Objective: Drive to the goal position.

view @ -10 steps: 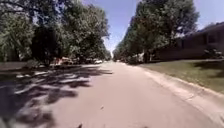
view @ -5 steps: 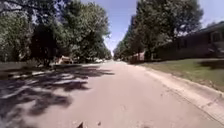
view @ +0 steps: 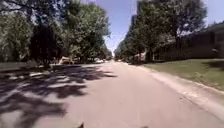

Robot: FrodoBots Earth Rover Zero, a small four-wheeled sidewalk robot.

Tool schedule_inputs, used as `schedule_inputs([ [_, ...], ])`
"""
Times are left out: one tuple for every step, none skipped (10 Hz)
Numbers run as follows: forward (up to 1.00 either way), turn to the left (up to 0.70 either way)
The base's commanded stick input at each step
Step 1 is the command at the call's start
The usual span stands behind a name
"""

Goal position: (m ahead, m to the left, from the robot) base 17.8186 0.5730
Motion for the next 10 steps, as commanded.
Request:
schedule_inputs([
  [0.7, 0.0],
  [0.7, 0.0],
  [0.7, 0.0],
  [0.7, 0.0],
  [0.7, 0.0],
  [0.7, -0.13],
  [0.7, -0.31],
  [0.7, -0.29],
  [0.7, 0.0],
  [0.7, 0.0],
])
